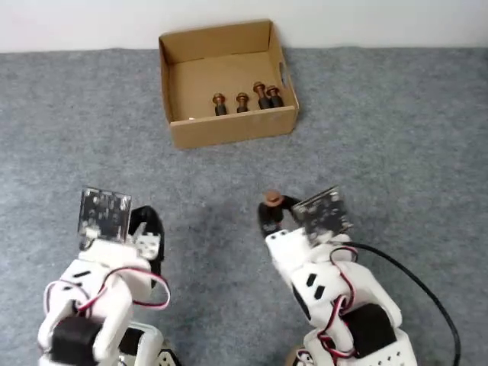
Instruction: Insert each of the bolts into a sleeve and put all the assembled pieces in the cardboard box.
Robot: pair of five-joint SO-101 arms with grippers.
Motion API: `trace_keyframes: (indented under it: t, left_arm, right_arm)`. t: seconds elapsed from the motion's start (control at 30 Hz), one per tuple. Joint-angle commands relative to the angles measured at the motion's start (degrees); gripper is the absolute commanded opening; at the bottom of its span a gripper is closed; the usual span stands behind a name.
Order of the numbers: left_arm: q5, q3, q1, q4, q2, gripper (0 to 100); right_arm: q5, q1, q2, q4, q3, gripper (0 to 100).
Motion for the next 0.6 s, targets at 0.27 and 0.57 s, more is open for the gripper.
trace_keyframes:
  t: [0.27,0.57]
  left_arm:
    - [-8.35,25.45,-6.42,-16.18,0.09,0]
    - [-8.79,33.19,-6.77,-23.74,0.09,0]
  right_arm:
    - [-10.55,10.95,1.45,4.53,-3.87,0.8]
    - [-10.81,11.21,32.84,4.09,-28.04,0.8]
